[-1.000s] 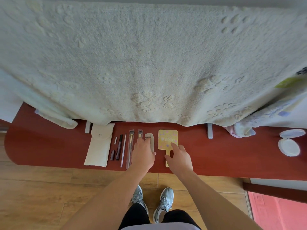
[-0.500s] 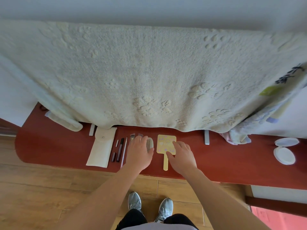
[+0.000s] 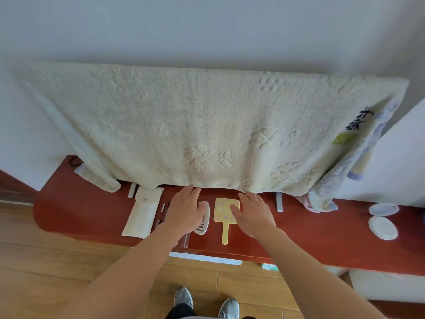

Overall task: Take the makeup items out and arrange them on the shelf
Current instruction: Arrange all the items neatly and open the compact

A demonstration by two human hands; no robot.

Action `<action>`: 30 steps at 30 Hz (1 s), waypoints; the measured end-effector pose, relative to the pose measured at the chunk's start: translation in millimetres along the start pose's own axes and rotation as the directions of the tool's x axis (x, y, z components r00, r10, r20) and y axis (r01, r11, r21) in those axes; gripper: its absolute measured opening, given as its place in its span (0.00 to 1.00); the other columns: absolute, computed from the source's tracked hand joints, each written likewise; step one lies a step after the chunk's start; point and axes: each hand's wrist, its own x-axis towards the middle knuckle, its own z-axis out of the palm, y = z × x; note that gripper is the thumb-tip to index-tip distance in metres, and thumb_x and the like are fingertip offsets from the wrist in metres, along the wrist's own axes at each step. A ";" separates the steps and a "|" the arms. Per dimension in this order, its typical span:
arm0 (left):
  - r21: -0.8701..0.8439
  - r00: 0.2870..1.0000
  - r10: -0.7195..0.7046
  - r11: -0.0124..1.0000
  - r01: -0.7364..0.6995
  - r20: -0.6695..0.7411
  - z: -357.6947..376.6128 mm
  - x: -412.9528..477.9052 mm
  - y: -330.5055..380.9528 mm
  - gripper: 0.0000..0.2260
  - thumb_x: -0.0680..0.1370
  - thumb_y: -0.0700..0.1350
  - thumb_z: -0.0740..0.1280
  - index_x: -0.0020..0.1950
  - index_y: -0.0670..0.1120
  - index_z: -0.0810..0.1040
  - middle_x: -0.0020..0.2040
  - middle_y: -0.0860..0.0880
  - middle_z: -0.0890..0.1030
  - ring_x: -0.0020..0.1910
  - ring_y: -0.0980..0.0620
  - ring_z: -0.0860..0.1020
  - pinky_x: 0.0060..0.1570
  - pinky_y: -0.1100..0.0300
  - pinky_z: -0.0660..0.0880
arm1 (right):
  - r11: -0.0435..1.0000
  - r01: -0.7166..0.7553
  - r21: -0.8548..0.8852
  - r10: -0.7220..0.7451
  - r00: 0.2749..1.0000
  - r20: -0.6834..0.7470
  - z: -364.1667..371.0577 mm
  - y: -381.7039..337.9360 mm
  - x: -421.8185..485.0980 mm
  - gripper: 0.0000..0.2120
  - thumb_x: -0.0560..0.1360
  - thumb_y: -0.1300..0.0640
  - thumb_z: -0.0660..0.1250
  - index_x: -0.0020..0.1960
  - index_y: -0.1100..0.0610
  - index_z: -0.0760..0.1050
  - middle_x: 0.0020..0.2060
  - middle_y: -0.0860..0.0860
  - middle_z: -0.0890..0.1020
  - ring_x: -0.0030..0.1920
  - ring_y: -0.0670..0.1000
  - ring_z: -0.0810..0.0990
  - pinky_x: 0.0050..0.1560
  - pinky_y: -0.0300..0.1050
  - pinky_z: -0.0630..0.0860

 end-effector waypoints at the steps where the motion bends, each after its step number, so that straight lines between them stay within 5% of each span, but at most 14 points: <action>1: 0.000 1.000 0.011 1.000 -0.011 -0.002 -6.5 -0.5 1.9 0.24 0.84 0.54 0.53 0.78 0.47 0.61 0.79 0.46 0.61 0.78 0.47 0.58 0.77 0.50 0.56 | 1.000 0.009 0.001 -0.009 1.000 0.000 -5.8 -1.7 -0.7 0.30 0.80 0.38 0.50 0.78 0.52 0.57 0.77 0.50 0.60 0.77 0.52 0.55 0.75 0.52 0.57; 15: 0.103 0.982 0.179 0.980 -0.172 -0.058 -80.5 -13.1 5.8 0.23 0.85 0.51 0.52 0.78 0.44 0.62 0.77 0.45 0.64 0.76 0.47 0.62 0.74 0.51 0.60 | 0.979 0.079 -0.189 -0.112 0.979 -0.172 -71.9 -39.7 -24.7 0.25 0.81 0.46 0.49 0.74 0.56 0.62 0.70 0.51 0.69 0.70 0.52 0.63 0.72 0.50 0.60; 30: 0.116 0.882 0.471 0.877 -0.466 -0.017 -88.2 -35.2 30.7 0.18 0.84 0.50 0.55 0.69 0.41 0.71 0.68 0.44 0.72 0.68 0.45 0.69 0.67 0.50 0.68 | 0.978 -0.174 -0.118 0.127 0.936 -0.327 -63.7 -59.7 -114.5 0.21 0.81 0.47 0.51 0.68 0.56 0.69 0.64 0.50 0.74 0.67 0.52 0.67 0.70 0.48 0.62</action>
